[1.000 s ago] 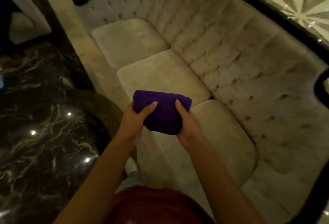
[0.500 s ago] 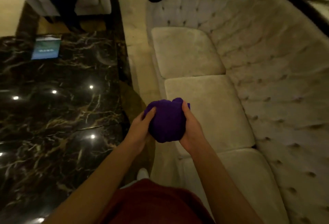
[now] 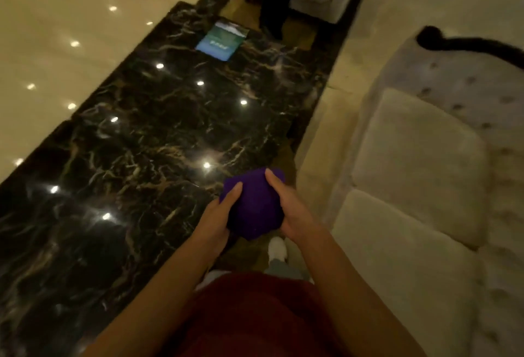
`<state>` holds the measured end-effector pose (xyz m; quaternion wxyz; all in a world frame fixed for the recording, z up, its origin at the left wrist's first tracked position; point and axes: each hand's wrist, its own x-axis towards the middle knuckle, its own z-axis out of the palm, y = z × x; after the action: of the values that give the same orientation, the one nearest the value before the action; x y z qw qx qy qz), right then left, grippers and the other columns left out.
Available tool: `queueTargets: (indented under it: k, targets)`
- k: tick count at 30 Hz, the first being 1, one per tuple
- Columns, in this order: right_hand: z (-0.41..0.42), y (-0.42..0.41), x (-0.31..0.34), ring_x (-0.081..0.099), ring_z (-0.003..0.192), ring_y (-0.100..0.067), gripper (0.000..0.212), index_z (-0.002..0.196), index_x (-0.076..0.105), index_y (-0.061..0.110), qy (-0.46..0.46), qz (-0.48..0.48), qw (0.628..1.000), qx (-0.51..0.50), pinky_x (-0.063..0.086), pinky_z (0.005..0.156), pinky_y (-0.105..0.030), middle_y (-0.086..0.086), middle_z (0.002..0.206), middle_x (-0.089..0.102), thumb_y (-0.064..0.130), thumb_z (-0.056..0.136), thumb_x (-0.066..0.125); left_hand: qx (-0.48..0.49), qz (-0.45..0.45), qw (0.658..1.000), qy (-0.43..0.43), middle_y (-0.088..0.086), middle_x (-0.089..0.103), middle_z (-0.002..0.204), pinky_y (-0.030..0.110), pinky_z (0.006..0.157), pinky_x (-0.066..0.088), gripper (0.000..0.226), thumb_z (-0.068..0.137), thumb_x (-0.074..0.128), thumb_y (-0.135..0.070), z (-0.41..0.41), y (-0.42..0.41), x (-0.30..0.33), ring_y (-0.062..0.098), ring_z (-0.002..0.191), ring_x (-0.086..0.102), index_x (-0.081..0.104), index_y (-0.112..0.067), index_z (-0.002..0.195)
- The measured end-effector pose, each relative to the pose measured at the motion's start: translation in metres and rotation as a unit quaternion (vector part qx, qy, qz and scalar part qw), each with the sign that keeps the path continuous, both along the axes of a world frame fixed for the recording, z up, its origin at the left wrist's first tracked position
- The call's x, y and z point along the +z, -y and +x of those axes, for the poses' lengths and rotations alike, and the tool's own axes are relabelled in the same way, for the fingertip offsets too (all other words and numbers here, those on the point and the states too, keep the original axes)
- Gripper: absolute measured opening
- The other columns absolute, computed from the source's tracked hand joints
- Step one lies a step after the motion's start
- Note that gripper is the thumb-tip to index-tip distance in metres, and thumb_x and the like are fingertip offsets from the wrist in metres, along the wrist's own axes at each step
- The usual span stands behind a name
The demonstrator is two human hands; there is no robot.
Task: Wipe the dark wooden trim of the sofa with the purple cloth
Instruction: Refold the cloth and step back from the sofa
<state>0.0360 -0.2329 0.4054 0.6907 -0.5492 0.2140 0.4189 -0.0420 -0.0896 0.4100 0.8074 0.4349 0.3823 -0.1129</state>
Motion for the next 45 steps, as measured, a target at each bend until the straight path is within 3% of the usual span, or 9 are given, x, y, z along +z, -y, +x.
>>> queueTargets:
  k: [6,10,13,23,27,34,38,41,45]
  targets:
    - [0.052,-0.059,-0.030,0.078,0.088,-0.013,0.023,0.094,0.082,0.038,0.057,-0.046,0.973,0.217,0.061,0.064,-0.023,0.006,0.099,0.082,0.040,0.072,0.089,0.203,0.091,0.975,-0.020,0.001,0.077,0.117,0.028,0.072,0.062,0.050,0.079,0.080,-0.043,-0.003,-0.032,-0.012,0.017,0.103,0.075,0.070,-0.022,0.123]
    - [0.058,-0.104,-0.054,0.076,0.094,-0.013,0.035,0.108,0.075,0.033,0.085,-0.092,0.933,0.337,0.060,0.071,-0.026,0.007,0.104,0.080,0.043,0.077,0.087,0.318,0.056,0.945,-0.050,0.006,0.074,0.122,0.045,0.090,0.060,0.043,0.088,0.077,-0.027,-0.020,-0.042,-0.036,0.025,0.112,0.071,0.066,-0.020,0.129]
    - [0.062,-0.135,-0.078,0.074,0.099,-0.017,0.026,0.105,0.074,0.033,0.089,-0.117,0.920,0.364,0.059,0.076,-0.029,0.003,0.109,0.079,0.038,0.082,0.086,0.344,-0.002,0.937,-0.064,0.007,0.072,0.125,0.040,0.081,0.062,0.046,0.088,0.075,-0.016,-0.029,-0.067,-0.061,0.027,0.113,0.070,0.063,-0.020,0.132]
    - [0.091,-0.177,-0.187,0.070,0.110,-0.021,0.023,0.113,0.070,0.033,0.044,-0.197,0.888,0.412,0.057,0.098,-0.044,0.002,0.115,0.074,0.042,0.092,0.075,0.282,0.031,0.941,-0.186,0.006,0.067,0.130,0.050,0.100,0.056,0.054,0.089,0.077,-0.017,-0.006,-0.111,-0.179,0.025,0.120,0.064,0.058,-0.021,0.139]
    - [0.113,-0.193,-0.251,0.065,0.116,-0.023,0.041,0.132,0.065,0.025,0.044,-0.222,0.848,0.480,0.054,0.104,-0.046,0.000,0.123,0.069,0.040,0.095,0.072,0.297,0.048,0.925,-0.232,-0.004,0.065,0.116,0.036,0.084,0.059,0.049,0.092,0.073,-0.018,0.012,-0.111,-0.244,0.023,0.116,0.062,0.057,-0.021,0.138]
    - [0.158,-0.210,-0.352,0.066,0.096,-0.008,0.040,0.131,0.066,0.021,0.080,-0.242,0.772,0.582,0.054,0.081,-0.027,0.006,0.111,0.070,0.035,0.095,0.073,0.283,0.059,0.914,-0.285,0.002,0.059,0.122,0.047,0.089,0.060,0.041,0.087,0.073,-0.015,0.040,-0.115,-0.356,0.025,0.111,0.061,0.058,-0.033,0.121]
    - [0.170,-0.217,-0.395,0.067,0.115,-0.024,0.038,0.131,0.067,0.017,0.093,-0.258,0.748,0.604,0.055,0.103,-0.043,-0.007,0.125,0.071,0.029,0.096,0.073,0.277,0.070,0.912,-0.295,0.000,0.060,0.118,0.046,0.090,0.059,0.039,0.085,0.074,-0.013,0.048,-0.114,-0.399,0.023,0.109,0.061,0.060,-0.033,0.116]
    - [0.170,-0.212,-0.427,0.065,0.119,-0.027,0.040,0.133,0.066,0.017,0.120,-0.297,0.721,0.615,0.053,0.106,-0.046,-0.008,0.129,0.069,0.032,0.096,0.072,0.247,0.089,0.917,-0.301,-0.007,0.060,0.111,0.045,0.099,0.055,0.040,0.087,0.077,-0.015,0.048,-0.108,-0.430,0.018,0.106,0.059,0.059,-0.027,0.121]
    - [0.163,-0.210,-0.453,0.064,0.119,-0.029,0.041,0.131,0.067,0.019,0.184,-0.332,0.665,0.643,0.054,0.104,-0.045,-0.008,0.128,0.069,0.038,0.095,0.072,0.178,0.173,0.909,-0.335,0.006,0.063,0.128,0.034,0.096,0.050,0.044,0.090,0.076,-0.023,0.041,-0.102,-0.455,0.025,0.118,0.060,0.057,-0.018,0.129]
